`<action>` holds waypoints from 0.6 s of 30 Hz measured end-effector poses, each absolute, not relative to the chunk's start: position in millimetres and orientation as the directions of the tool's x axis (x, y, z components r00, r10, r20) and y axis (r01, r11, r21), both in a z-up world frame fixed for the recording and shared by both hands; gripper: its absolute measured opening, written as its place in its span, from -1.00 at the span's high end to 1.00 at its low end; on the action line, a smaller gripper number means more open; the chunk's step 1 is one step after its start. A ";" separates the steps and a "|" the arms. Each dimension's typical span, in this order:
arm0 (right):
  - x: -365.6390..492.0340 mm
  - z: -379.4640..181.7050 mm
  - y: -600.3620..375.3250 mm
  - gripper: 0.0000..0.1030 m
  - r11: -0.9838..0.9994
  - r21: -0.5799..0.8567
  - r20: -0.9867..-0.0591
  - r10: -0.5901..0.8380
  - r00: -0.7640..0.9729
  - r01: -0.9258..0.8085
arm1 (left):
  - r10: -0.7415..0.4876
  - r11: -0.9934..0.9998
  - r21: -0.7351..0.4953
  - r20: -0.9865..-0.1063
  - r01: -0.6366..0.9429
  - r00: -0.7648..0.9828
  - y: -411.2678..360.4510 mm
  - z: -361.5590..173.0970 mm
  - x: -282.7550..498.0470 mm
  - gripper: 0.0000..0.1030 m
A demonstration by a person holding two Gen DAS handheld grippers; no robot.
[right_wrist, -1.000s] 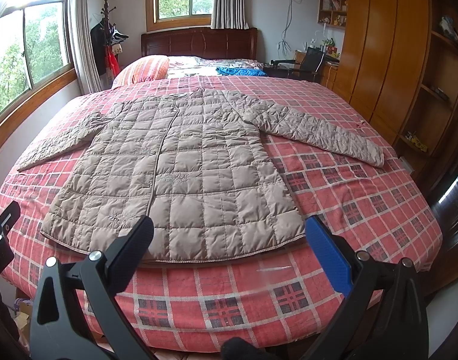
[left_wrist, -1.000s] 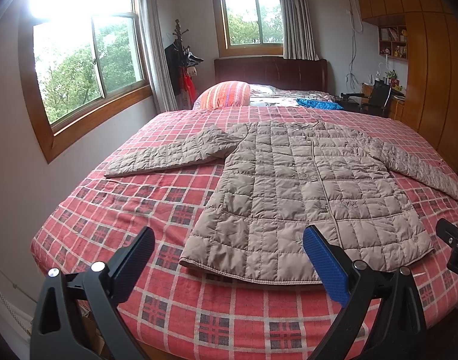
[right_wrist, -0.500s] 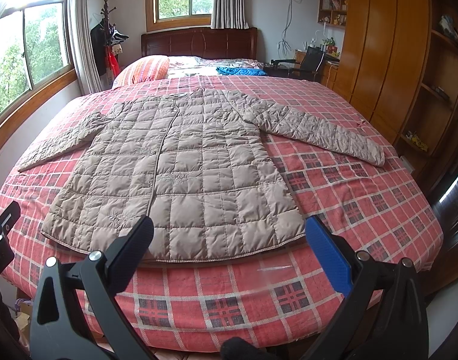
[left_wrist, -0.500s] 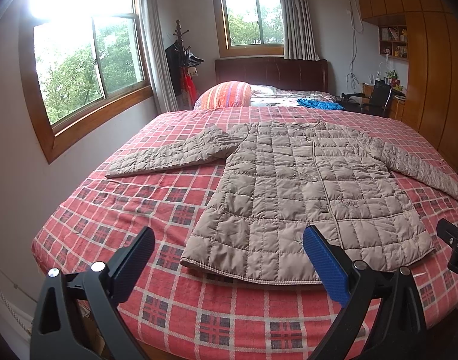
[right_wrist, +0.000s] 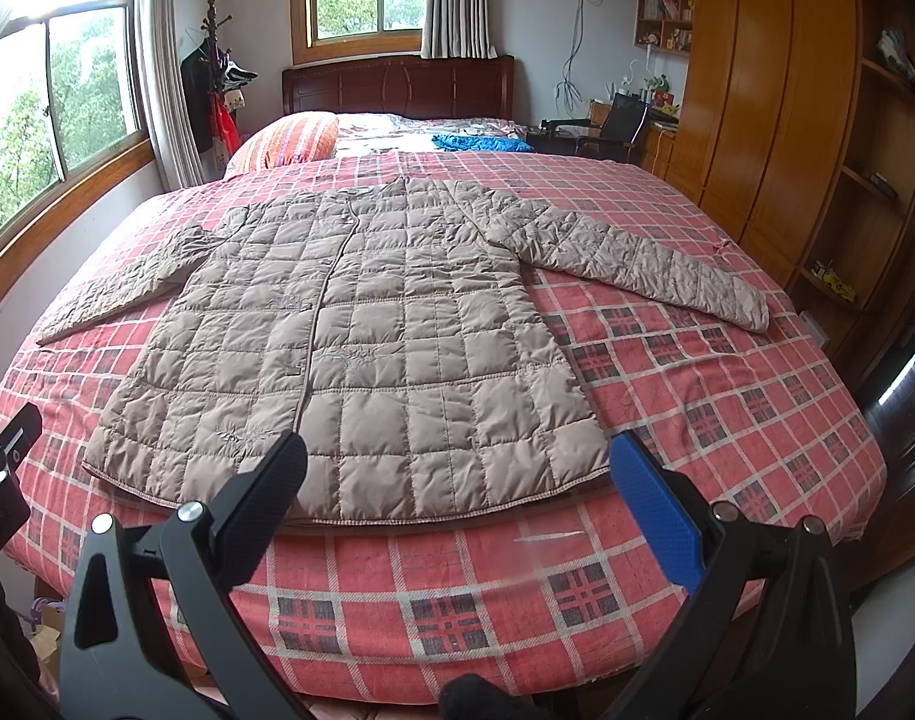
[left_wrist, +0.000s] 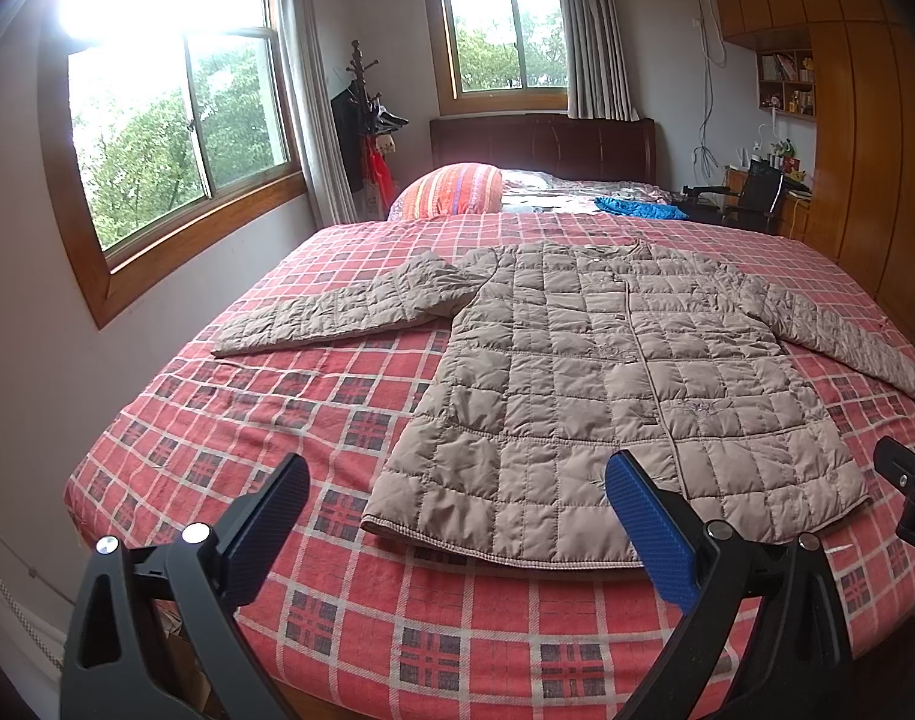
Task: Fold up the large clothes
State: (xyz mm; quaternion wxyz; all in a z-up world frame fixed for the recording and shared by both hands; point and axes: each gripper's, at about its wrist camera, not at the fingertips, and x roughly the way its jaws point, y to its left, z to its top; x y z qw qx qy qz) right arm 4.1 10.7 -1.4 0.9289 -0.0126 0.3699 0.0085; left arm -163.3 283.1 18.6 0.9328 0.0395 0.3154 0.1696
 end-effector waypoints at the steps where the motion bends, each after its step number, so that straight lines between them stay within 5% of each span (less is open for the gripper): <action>1: 3.6 -1.3 9.7 -0.95 1.000 -0.016 -0.688 0.007 0.726 -0.025 | 0.341 0.939 0.181 -0.575 -0.291 0.743 282.7 18.5 -163.6 -0.92; 18: 3.6 -1.3 9.4 -0.95 1.000 -0.015 -0.688 0.008 0.726 -0.025 | 0.343 0.939 0.183 -0.574 -0.291 0.744 282.6 17.3 -163.3 -0.92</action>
